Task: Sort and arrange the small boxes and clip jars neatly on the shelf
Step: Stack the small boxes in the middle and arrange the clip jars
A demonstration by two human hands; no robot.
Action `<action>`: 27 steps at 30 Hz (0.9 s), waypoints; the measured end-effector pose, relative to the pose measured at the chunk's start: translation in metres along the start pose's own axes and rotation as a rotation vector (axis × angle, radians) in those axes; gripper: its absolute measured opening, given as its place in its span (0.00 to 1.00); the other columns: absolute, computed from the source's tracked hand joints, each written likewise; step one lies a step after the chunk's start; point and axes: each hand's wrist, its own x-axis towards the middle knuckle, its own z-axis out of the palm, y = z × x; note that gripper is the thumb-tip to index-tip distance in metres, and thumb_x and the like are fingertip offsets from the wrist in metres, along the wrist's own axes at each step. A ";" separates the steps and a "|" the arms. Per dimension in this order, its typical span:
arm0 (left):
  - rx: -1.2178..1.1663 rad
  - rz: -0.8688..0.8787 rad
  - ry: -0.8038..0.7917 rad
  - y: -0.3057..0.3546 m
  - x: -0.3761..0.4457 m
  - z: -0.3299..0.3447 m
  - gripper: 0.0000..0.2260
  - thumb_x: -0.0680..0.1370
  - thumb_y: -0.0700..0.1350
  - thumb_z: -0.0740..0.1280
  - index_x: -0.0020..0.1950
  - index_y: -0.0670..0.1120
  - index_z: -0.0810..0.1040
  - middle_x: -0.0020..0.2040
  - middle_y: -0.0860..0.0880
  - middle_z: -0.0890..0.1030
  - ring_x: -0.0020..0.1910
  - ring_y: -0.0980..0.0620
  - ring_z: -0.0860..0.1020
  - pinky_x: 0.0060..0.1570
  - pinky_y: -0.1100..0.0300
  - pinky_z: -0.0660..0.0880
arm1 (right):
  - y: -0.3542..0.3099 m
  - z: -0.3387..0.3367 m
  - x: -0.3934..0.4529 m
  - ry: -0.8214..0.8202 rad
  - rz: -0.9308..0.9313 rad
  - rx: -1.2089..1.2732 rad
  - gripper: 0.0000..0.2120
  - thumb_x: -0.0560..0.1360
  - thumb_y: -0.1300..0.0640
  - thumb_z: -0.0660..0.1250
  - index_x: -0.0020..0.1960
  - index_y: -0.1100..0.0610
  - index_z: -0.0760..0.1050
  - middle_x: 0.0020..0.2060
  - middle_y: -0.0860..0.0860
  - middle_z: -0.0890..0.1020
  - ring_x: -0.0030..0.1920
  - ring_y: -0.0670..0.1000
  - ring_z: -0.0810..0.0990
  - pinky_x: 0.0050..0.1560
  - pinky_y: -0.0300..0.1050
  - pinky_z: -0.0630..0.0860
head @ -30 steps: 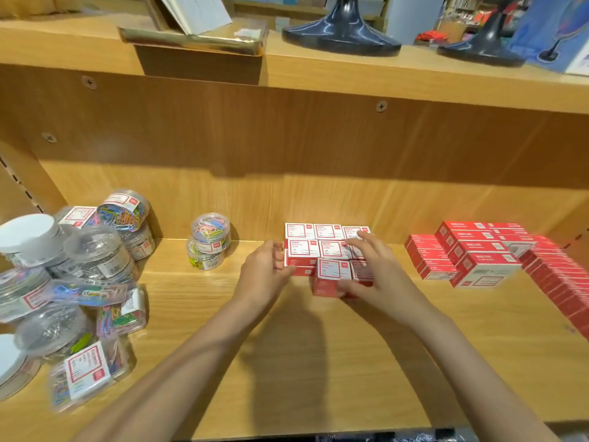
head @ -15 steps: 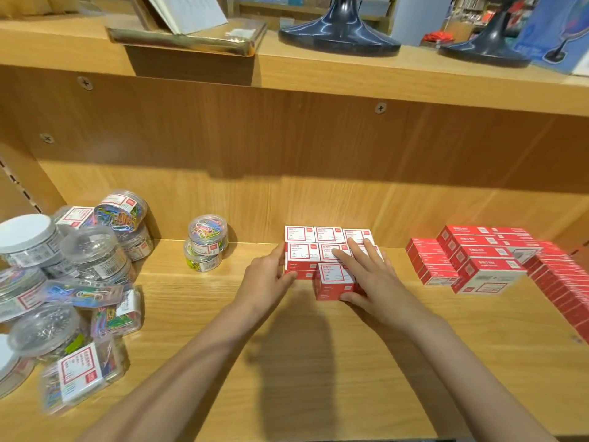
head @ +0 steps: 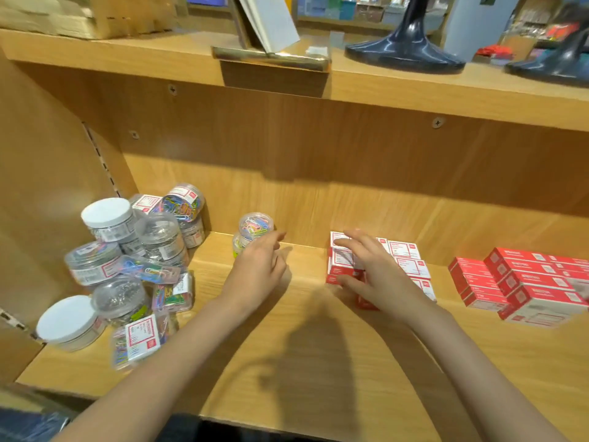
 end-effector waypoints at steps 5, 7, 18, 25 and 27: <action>0.214 0.032 0.118 -0.025 -0.025 -0.058 0.18 0.73 0.46 0.55 0.57 0.41 0.75 0.48 0.44 0.80 0.48 0.46 0.75 0.49 0.57 0.67 | -0.044 0.039 0.062 -0.077 -0.047 0.214 0.28 0.72 0.60 0.69 0.69 0.56 0.64 0.67 0.53 0.64 0.65 0.49 0.66 0.59 0.24 0.57; 0.255 -0.026 0.144 -0.037 -0.036 -0.076 0.18 0.73 0.46 0.55 0.58 0.42 0.75 0.48 0.46 0.80 0.49 0.48 0.72 0.49 0.56 0.68 | -0.057 0.063 0.081 -0.076 -0.017 0.255 0.32 0.70 0.60 0.70 0.70 0.57 0.62 0.65 0.55 0.64 0.65 0.52 0.66 0.62 0.30 0.58; 0.381 -0.159 0.110 -0.073 -0.068 -0.116 0.20 0.71 0.49 0.53 0.56 0.42 0.76 0.56 0.46 0.77 0.54 0.47 0.69 0.55 0.51 0.68 | -0.088 0.132 0.113 0.237 0.154 0.378 0.32 0.67 0.62 0.73 0.65 0.49 0.62 0.58 0.52 0.62 0.56 0.55 0.72 0.56 0.48 0.73; 0.296 -0.130 0.156 -0.080 -0.074 -0.117 0.19 0.74 0.49 0.55 0.55 0.40 0.77 0.56 0.45 0.77 0.55 0.51 0.67 0.57 0.62 0.60 | -0.067 0.122 0.096 0.211 0.154 0.291 0.32 0.66 0.60 0.74 0.66 0.53 0.65 0.60 0.55 0.64 0.62 0.57 0.69 0.64 0.49 0.68; 0.282 -0.121 0.178 -0.081 -0.076 -0.118 0.18 0.74 0.49 0.56 0.56 0.40 0.76 0.57 0.44 0.76 0.56 0.50 0.66 0.58 0.63 0.60 | -0.066 0.113 0.095 0.229 0.168 0.184 0.31 0.66 0.56 0.75 0.65 0.54 0.65 0.62 0.56 0.62 0.64 0.57 0.65 0.66 0.50 0.65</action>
